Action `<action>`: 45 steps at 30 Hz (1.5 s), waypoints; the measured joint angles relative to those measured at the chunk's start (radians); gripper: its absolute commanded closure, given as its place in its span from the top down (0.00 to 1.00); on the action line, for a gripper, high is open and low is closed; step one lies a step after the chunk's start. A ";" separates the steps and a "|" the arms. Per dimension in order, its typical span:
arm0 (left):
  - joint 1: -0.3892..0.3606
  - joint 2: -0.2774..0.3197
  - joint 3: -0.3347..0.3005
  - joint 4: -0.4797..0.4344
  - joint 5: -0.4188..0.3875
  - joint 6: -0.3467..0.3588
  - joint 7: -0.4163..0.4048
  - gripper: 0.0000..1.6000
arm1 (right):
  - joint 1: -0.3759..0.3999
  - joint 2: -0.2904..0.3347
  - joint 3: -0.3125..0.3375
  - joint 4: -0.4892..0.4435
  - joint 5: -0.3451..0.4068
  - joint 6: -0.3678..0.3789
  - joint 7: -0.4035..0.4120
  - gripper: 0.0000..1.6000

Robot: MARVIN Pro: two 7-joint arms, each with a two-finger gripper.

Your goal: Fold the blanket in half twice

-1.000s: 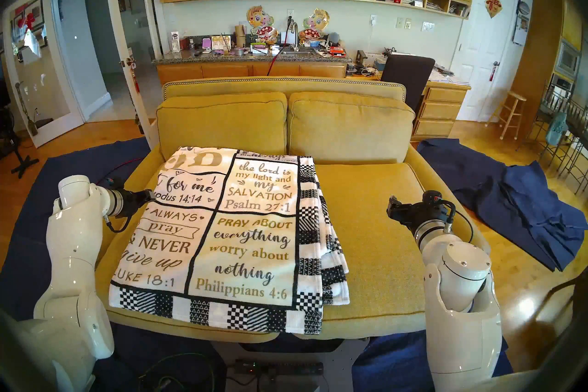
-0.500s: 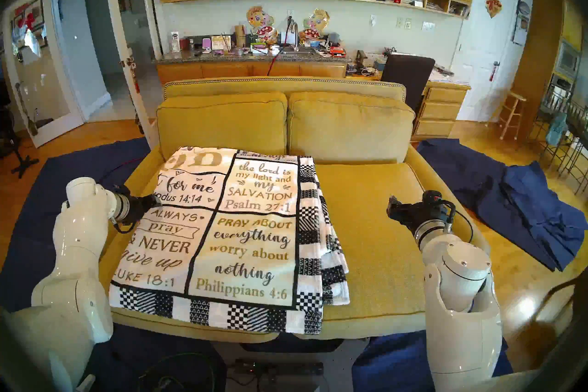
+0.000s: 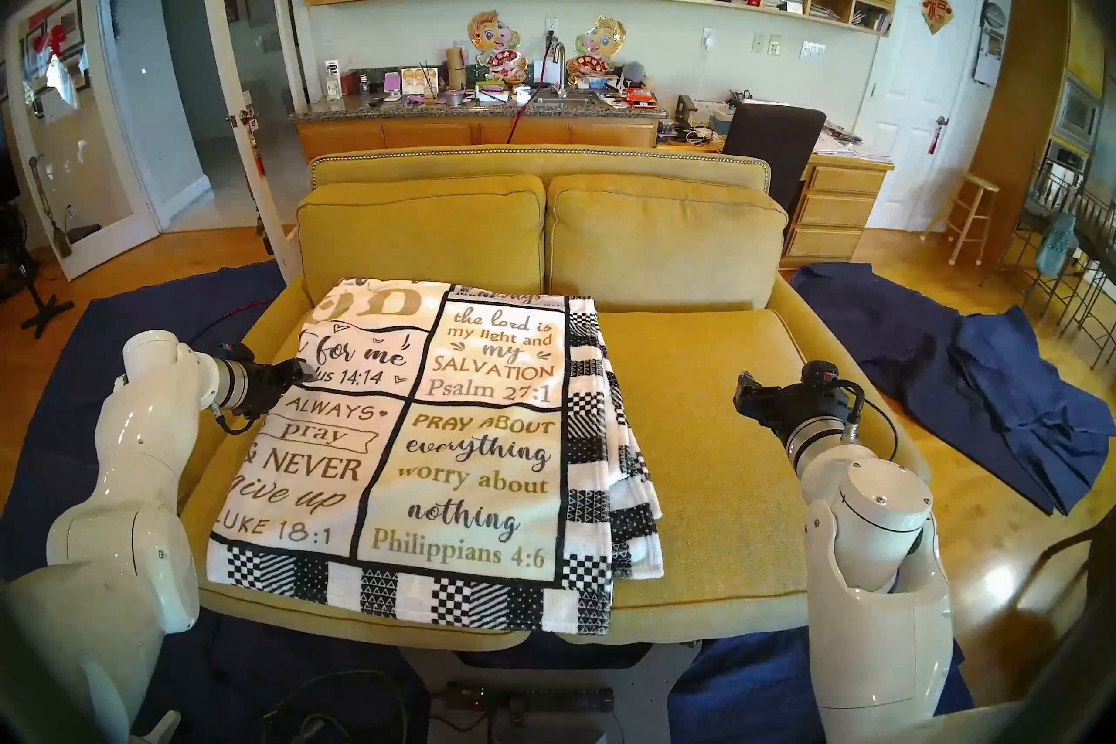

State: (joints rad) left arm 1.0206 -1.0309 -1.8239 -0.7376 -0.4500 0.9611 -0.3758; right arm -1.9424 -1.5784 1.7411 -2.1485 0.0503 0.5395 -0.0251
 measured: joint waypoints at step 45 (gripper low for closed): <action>0.009 0.152 0.421 -0.038 -0.071 -0.003 -0.349 0.00 | 0.000 0.000 0.000 -0.005 -0.002 0.000 0.002 1.00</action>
State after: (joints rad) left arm 1.0292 -0.8786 -1.4024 -0.7758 -0.5213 0.9578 -0.7248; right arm -1.9426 -1.5788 1.7416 -2.1531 0.0480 0.5395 -0.0227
